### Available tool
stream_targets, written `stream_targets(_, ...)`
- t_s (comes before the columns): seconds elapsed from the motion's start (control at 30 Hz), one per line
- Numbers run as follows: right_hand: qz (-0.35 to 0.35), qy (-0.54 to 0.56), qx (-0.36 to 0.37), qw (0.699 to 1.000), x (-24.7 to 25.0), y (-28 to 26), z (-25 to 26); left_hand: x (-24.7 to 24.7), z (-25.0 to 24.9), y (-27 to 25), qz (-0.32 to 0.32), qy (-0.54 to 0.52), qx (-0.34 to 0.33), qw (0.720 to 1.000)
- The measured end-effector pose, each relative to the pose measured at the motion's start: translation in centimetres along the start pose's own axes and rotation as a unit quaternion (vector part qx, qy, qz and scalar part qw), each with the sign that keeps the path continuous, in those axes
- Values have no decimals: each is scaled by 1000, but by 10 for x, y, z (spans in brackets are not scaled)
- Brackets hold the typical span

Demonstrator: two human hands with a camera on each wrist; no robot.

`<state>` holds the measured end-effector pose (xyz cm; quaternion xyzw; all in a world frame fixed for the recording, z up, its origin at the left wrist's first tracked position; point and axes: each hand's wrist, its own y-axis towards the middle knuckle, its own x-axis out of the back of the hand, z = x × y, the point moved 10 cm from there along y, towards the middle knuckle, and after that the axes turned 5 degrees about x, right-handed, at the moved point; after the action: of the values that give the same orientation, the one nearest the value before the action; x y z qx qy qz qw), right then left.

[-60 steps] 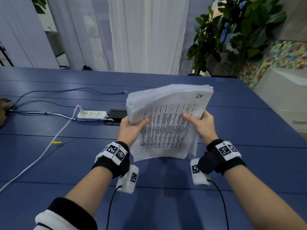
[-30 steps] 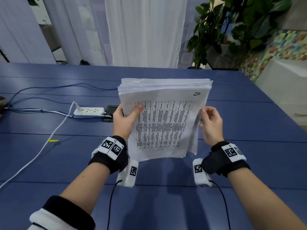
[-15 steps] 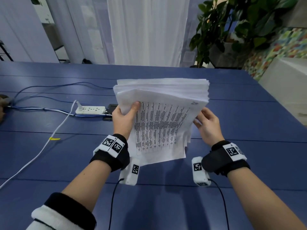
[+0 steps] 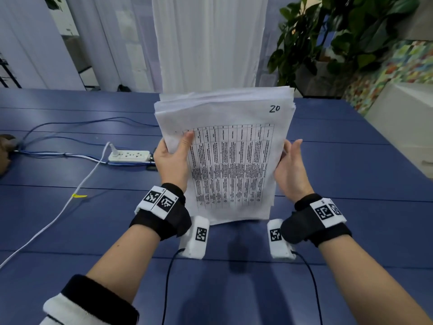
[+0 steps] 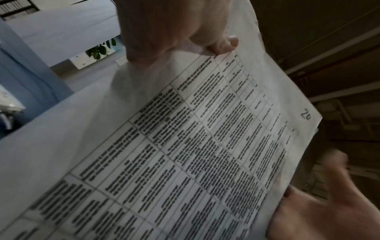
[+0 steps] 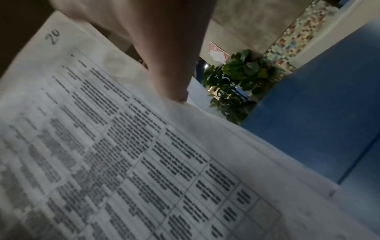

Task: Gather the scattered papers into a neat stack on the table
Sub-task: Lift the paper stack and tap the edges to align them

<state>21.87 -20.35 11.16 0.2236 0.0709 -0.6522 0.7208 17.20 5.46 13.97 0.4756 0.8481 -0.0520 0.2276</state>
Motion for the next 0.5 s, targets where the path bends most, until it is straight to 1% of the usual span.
stream_targets(0.07, 4, -87, 32, 996, -3, 2, 9, -4, -8, 1, 3, -10, -17, 1000)
stream_targets(0.17, -54, -199, 67, 976, 11, 3, 10, -10, -2, 0, 21, 8, -17, 1000)
stream_targets(0.23, -70, -219, 58, 971, 20, -1, -1, -13, 12, -5, 51, 45, -2, 998)
stream_targets(0.3, -62, -230, 39, 970, 25, -7, -16, -12, 26, -7, 75, 88, 13, 993)
stream_targets(0.5, -49, -214, 8, 976, 14, -1, -26, 2, 47, 3, 87, 125, 61, 986)
